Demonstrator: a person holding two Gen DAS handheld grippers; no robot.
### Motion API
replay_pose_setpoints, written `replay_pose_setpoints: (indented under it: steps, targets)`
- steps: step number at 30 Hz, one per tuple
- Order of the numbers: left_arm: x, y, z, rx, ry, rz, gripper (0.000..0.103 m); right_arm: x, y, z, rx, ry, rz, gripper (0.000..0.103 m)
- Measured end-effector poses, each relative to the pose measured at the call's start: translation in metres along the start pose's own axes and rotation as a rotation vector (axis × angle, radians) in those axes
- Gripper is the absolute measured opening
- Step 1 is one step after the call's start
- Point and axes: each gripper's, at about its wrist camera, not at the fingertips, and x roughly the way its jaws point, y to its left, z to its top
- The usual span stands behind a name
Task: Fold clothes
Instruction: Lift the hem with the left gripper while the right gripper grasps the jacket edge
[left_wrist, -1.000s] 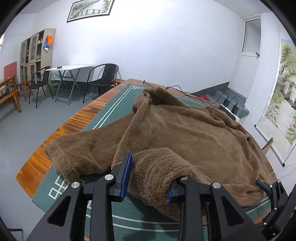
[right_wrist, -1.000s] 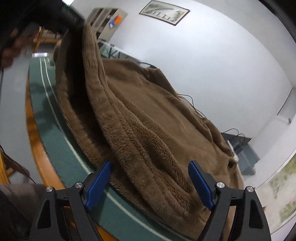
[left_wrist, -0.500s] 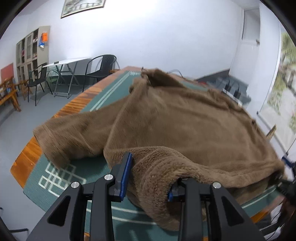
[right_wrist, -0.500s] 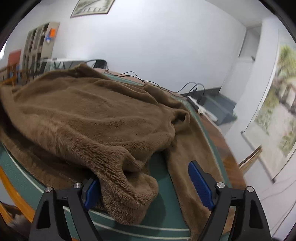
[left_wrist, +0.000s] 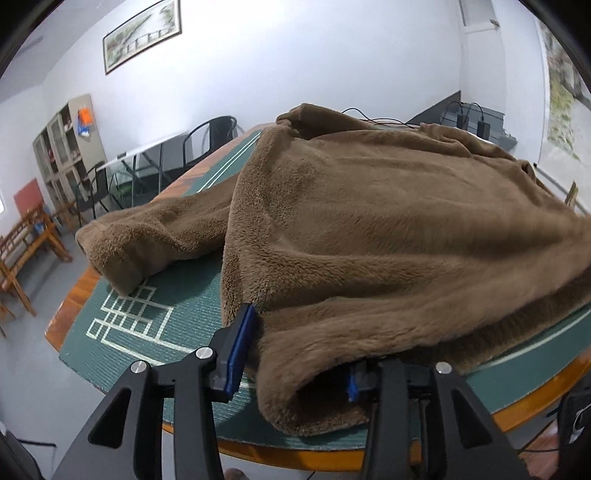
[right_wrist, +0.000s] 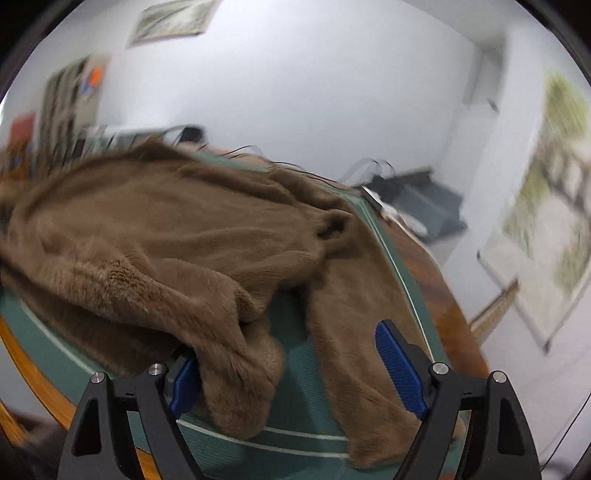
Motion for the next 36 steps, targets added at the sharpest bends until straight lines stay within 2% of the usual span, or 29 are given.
replay_pose_setpoints:
  steps: [2,3,5,6,8,12,19,20,21,22,23,26,29,32,36]
  targets:
    - [0.0,-0.002,0.002,0.009,0.001,0.003,0.047,-0.007,-0.031,-0.002,0.177,0.015,0.067,0.086]
    - [0.0,-0.003,0.002,0.01,0.001,0.006,0.053,-0.007,-0.039,-0.004,0.221,0.025,0.074,0.086]
    - [0.002,-0.003,0.002,0.009,-0.003,0.004,0.055,-0.006,-0.055,-0.009,0.306,0.045,0.088,0.086]
    - [0.002,-0.004,0.002,0.009,-0.006,0.004,0.055,-0.006,-0.055,-0.011,0.302,0.054,0.068,0.086]
    - [0.001,-0.005,0.001,0.015,-0.01,0.012,0.056,-0.011,-0.04,-0.014,0.204,0.044,0.001,0.086]
    - [0.002,-0.004,0.002,0.007,-0.006,0.01,0.057,-0.025,0.006,-0.016,-0.086,-0.042,-0.118,0.086]
    - [0.001,-0.006,0.001,0.008,-0.01,0.014,0.057,-0.032,0.072,-0.039,-0.549,-0.158,-0.263,0.085]
    - [0.001,-0.007,0.0,0.009,-0.013,0.016,0.057,-0.031,0.08,-0.043,-0.603,-0.165,-0.276,0.082]
    - [0.001,-0.007,0.0,0.011,-0.016,0.019,0.057,-0.029,0.085,-0.045,-0.635,-0.159,-0.276,0.062]
    - [0.0,-0.007,-0.001,0.016,-0.021,0.023,0.057,-0.027,0.091,-0.048,-0.666,-0.152,-0.275,0.036]
    - [0.0,-0.008,-0.002,0.021,-0.027,0.027,0.057,-0.025,0.096,-0.05,-0.697,-0.145,-0.274,0.028]
    - [0.0,-0.008,-0.004,0.034,-0.043,0.034,0.057,-0.021,0.088,-0.039,-0.629,-0.116,-0.245,0.016]
    - [-0.003,-0.006,-0.003,0.061,-0.041,0.056,0.058,-0.034,0.064,-0.017,-0.469,-0.123,-0.189,0.016]
    - [-0.017,0.01,0.004,0.079,-0.075,0.132,0.057,-0.062,0.029,0.005,-0.282,-0.147,-0.126,0.016]
    - [-0.06,0.044,0.017,0.017,-0.154,0.087,0.059,-0.091,0.003,0.015,-0.156,-0.148,-0.031,0.016]
